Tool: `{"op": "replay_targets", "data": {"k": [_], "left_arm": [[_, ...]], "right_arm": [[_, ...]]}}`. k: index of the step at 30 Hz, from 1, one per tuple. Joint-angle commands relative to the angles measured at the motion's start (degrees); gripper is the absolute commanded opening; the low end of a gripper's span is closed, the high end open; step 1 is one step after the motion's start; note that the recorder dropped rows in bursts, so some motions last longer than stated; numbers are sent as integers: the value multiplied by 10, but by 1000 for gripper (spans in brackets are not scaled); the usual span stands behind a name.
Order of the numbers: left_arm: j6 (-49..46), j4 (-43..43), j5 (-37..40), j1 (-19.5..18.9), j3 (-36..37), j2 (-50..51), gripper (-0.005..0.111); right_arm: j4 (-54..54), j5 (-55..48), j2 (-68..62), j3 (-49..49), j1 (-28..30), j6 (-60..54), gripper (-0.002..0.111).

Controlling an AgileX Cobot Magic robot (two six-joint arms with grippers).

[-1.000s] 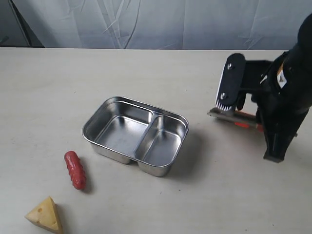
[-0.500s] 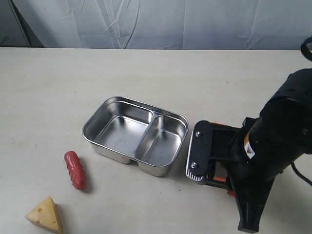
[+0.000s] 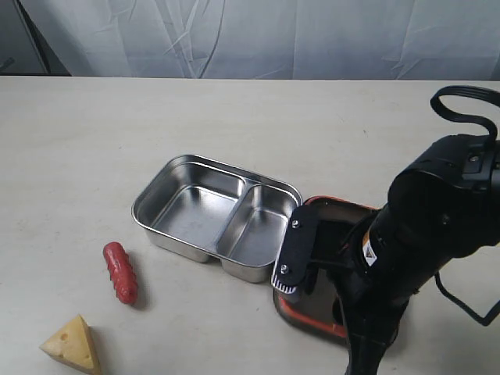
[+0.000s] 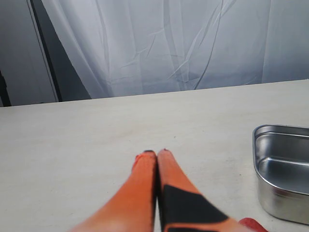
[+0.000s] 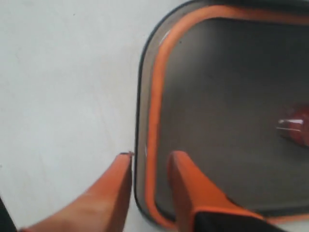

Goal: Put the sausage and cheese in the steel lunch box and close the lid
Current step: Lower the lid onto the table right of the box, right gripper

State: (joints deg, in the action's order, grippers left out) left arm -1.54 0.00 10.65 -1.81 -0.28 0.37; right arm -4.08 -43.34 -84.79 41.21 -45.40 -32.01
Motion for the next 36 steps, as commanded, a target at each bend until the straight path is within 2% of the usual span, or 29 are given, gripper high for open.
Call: {"op": "replay_targets", "data": {"k": [1,8,14,16,20,32,36], "left_arm": [[1,0,-4,2,3,-4,0],[1,0,-4,2,3,-4,0],[1,0,-4,2,3,-4,0],[1,0,-4,2,3,-4,0],[1,0,-4,2,3,-4,0],[1,0,-2,2,3,-4,0],[3,-23,-42,2,3,-4,0]], "right_arm": [[-20,5,0,-3,-1,1,50],[-24,4,18,3,-1,27,50],[-91,37,77,16,-1,35,47],[-97,44,99,16,-1,35,35],[-101,68,130,16,-1,35,-1],[-119,95,150,16,-1,37,0],[-120,96,150,16,-1,37,0]]}}
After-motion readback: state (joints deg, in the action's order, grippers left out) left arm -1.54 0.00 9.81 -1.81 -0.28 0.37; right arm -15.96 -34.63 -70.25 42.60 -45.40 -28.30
